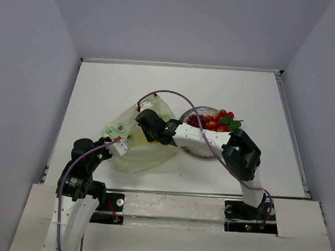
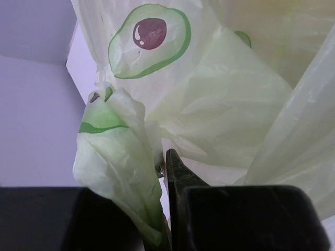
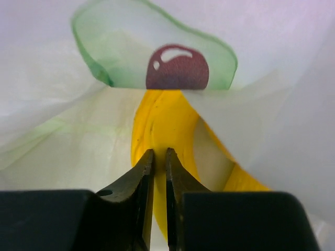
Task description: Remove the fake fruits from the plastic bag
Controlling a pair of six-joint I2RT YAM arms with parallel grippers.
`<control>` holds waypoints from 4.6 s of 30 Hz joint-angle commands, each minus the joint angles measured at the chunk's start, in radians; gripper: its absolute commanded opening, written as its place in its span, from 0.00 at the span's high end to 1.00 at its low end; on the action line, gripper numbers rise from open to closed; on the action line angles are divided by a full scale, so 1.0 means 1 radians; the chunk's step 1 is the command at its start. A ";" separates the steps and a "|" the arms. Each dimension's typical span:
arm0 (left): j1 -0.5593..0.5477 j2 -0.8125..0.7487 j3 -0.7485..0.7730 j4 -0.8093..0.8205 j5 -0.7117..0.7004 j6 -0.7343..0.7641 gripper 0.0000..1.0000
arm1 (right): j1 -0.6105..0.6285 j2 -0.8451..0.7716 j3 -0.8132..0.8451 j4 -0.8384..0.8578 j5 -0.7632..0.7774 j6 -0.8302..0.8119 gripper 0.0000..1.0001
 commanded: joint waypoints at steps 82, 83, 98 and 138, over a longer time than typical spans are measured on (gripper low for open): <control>-0.001 -0.137 -0.042 0.032 0.027 0.120 0.59 | 0.028 0.160 0.081 -0.134 -0.044 0.086 0.34; -0.001 -0.134 -0.042 0.037 0.027 0.120 0.59 | 0.028 0.171 0.085 -0.147 -0.030 0.085 0.31; -0.001 -0.075 -0.023 0.100 0.005 0.094 0.59 | 0.028 0.155 0.216 -0.233 -0.062 0.013 0.98; -0.001 0.198 0.067 0.316 -0.187 -0.215 0.78 | -0.508 -0.629 -0.189 0.036 -0.636 0.130 0.99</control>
